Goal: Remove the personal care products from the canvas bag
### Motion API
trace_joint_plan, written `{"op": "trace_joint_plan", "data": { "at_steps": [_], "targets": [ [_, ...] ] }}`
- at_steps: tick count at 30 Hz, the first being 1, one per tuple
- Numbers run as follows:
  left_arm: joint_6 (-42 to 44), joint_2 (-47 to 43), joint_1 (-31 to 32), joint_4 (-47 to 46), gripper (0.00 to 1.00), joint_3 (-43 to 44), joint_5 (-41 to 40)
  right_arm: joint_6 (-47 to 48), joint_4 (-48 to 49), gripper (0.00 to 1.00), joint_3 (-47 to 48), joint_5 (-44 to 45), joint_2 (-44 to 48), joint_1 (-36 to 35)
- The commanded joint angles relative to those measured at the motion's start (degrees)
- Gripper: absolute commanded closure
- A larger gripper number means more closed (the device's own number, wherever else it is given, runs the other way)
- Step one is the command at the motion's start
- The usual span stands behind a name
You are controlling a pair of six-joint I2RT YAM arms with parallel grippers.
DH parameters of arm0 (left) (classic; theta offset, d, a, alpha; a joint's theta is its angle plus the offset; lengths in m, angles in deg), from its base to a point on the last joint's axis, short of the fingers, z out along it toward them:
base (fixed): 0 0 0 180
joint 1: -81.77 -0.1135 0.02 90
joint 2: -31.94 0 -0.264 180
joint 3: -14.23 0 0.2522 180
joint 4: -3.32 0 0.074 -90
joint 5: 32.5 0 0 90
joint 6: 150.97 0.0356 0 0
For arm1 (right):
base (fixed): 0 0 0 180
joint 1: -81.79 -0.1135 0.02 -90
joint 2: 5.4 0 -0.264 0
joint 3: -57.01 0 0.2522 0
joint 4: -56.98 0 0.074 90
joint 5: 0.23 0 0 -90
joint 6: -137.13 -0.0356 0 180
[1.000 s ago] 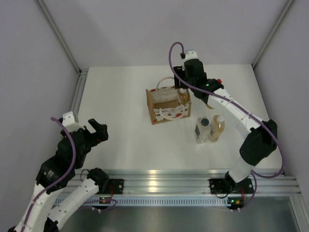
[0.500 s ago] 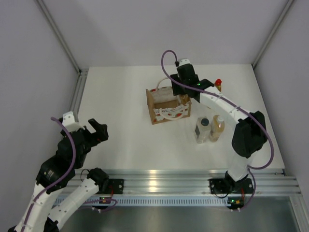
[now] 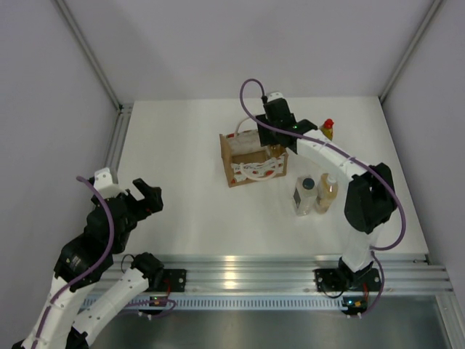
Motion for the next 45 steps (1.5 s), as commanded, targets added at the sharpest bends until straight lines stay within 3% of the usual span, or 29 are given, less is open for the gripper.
{"op": "trace_joint_plan", "data": {
  "at_steps": [1,5,24,27,36,37,45],
  "targets": [
    [0.1,0.2,0.1,-1.7,0.02,-0.1,-0.3,-1.1,-0.9,0.41,0.6,0.6,-0.8,0.1],
    [0.1,0.0,0.1,-1.7,0.02,-0.1,-0.4,-1.1,-0.9,0.37,0.4,0.8,-1.6,0.1],
    [0.0,-0.9,0.1,-1.7,0.02,-0.2,-0.3,-1.1,-0.9,0.39,0.9,2.2,-6.3,0.8],
    [0.1,-1.0,0.1,-1.7,0.02,-0.2,-0.4,-1.2,-0.9,0.48,1.3,2.0,-6.8,0.8],
    [0.0,-1.1,0.1,-1.7,0.02,-0.1,-0.3,-2.0,-0.8,0.87,2.7,2.5,-4.5,0.8],
    [0.0,-1.2,0.1,-1.7,0.02,-0.2,-0.4,-2.1,-0.8,0.99,2.8,2.4,-4.0,0.8],
    [-0.1,-1.4,0.1,-1.7,0.02,-0.2,-0.4,-1.8,-0.8,1.00,4.9,3.4,0.3,0.2]
  ]
}}
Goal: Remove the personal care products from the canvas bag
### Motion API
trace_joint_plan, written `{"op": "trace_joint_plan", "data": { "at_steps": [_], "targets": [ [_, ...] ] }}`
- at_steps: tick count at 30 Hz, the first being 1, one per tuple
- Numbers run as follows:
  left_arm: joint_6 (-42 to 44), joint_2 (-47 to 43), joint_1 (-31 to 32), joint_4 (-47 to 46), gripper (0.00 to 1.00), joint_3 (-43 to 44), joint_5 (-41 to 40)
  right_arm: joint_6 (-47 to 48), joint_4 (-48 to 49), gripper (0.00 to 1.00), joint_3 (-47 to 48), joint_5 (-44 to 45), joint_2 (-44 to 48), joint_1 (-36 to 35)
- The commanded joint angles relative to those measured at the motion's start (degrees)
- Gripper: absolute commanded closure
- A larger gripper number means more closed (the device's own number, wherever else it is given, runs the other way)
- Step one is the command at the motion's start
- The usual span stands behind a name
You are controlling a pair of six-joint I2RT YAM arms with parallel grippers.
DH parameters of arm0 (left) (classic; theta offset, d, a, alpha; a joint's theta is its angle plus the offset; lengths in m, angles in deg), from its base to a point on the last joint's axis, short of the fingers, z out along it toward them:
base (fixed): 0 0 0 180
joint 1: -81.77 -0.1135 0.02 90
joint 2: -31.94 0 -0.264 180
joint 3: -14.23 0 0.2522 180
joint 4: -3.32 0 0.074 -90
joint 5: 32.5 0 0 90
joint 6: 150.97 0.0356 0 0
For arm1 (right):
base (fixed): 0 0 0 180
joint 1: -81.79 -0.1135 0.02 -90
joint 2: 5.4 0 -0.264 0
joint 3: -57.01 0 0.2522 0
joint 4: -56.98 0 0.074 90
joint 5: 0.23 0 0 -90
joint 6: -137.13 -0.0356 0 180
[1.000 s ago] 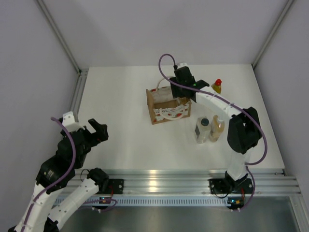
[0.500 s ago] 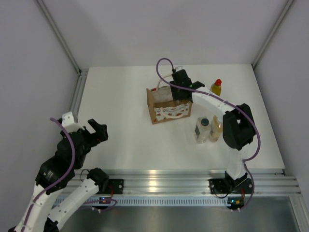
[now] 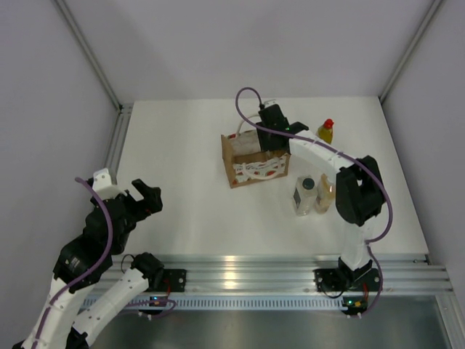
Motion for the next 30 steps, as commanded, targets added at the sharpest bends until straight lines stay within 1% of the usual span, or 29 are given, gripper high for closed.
{"op": "trace_joint_plan", "data": {
  "at_steps": [1,9,15,23,30],
  "targets": [
    [0.0,-0.8,0.0,-1.7,0.02,-0.2,-0.5,-0.8,-0.1,1.00,4.6,1.7,6.5,-0.3],
    [0.0,-1.3,0.0,-1.8,0.02,-0.2,-0.5,-0.6,-0.1,1.00,6.5,2.0,9.1,-0.3],
    [-0.1,-1.2,0.0,-1.7,0.02,-0.2,-0.5,-1.6,-0.1,1.00,7.3,0.6,10.0,-0.3],
    [-0.1,-1.2,0.0,-1.7,0.02,-0.3,-0.4,-2.3,-0.5,1.00,8.3,-2.2,16.7,-0.2],
    [0.0,-1.2,0.0,-1.7,0.02,-0.2,-0.4,-1.6,-4.4,1.00,11.8,-4.6,20.7,1.2]
  ]
}}
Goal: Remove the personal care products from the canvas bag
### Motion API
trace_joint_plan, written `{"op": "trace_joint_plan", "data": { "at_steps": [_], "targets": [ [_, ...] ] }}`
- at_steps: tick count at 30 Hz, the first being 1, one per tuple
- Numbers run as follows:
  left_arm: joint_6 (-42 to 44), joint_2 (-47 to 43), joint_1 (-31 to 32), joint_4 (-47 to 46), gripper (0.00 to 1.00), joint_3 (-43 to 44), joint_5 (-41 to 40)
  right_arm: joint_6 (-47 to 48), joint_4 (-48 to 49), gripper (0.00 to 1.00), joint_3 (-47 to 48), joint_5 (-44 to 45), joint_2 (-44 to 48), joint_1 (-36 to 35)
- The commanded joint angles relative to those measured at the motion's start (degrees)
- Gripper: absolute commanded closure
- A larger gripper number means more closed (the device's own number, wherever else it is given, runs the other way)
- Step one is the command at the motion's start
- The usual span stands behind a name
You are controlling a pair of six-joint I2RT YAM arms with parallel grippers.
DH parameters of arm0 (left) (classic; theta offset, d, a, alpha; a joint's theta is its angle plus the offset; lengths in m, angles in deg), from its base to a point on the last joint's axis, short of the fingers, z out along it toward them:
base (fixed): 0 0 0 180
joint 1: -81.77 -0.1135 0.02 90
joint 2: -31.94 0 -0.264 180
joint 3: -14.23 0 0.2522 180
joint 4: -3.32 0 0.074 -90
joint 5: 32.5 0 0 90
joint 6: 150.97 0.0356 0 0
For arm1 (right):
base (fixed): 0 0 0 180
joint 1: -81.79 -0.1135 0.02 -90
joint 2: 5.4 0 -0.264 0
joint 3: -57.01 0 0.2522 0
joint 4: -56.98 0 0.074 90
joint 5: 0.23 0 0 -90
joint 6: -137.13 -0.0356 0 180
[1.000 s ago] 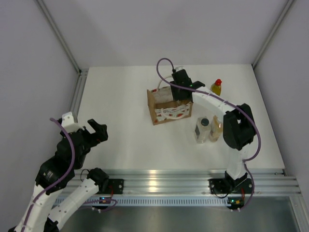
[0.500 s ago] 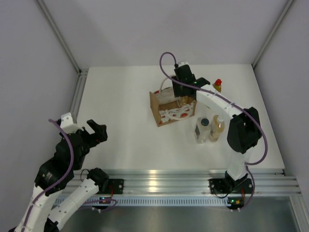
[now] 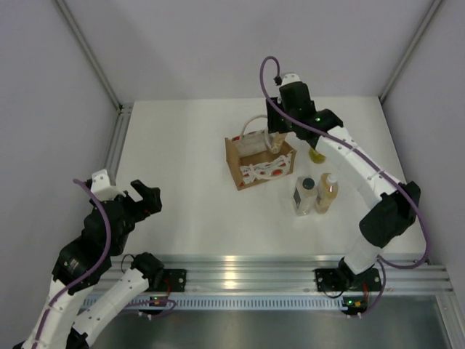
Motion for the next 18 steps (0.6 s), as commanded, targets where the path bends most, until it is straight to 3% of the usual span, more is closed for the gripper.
{"op": "trace_joint_plan", "data": {
  "at_steps": [1,8,18],
  "targets": [
    [-0.1,-0.4,0.0,-1.7,0.02,-0.2,-0.4,-0.1,3.1,1.00,6.2,-0.8,8.0,2.0],
    [0.0,-0.4,0.0,-1.7,0.02,-0.2,-0.4,-1.3,1.7,1.00,6.2,-6.3,14.1,10.4],
    [0.1,-0.5,0.0,-1.7,0.02,-0.2,-0.2,-1.5,-2.4,1.00,5.1,-8.6,22.6,29.3]
  ]
}}
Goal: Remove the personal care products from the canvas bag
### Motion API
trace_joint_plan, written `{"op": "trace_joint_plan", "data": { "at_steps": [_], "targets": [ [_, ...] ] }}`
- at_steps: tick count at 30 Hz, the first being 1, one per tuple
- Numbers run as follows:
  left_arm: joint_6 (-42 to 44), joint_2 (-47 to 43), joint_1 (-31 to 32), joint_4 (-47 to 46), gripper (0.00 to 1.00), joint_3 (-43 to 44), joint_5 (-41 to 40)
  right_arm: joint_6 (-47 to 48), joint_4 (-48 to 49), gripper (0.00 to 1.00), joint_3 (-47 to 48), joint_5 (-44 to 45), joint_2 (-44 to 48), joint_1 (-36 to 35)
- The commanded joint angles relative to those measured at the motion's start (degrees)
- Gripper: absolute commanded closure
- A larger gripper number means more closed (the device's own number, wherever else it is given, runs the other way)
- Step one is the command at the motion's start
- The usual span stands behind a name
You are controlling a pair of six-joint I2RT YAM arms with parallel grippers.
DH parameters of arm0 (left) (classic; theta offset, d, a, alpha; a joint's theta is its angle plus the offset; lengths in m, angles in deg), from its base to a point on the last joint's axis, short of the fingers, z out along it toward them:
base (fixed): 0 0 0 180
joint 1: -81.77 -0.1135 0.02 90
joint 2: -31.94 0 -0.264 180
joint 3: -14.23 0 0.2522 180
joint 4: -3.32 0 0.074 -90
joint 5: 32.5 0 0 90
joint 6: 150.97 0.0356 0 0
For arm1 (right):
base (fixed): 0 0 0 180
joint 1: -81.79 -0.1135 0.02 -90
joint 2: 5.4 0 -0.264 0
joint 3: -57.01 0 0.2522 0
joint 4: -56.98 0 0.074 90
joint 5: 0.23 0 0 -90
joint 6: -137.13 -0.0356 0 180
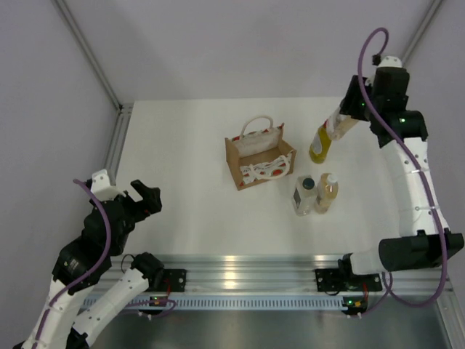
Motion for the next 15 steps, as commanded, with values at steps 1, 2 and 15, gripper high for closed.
{"op": "trace_joint_plan", "data": {
  "at_steps": [1,2,15],
  "targets": [
    [0.0,-0.5,0.1,-1.7,0.02,-0.1,-0.2,-1.2,3.9,1.00,3.7,-1.7,7.7,6.4],
    [0.1,-0.5,0.1,-1.7,0.02,-0.2,-0.2,-1.1,3.6,1.00,3.6,-1.6,8.0,7.4],
    [0.0,-2.0,0.1,-1.7,0.02,-0.2,-0.1,-4.8,17.5,1.00,-19.9,1.2,11.1,21.1]
  ]
}}
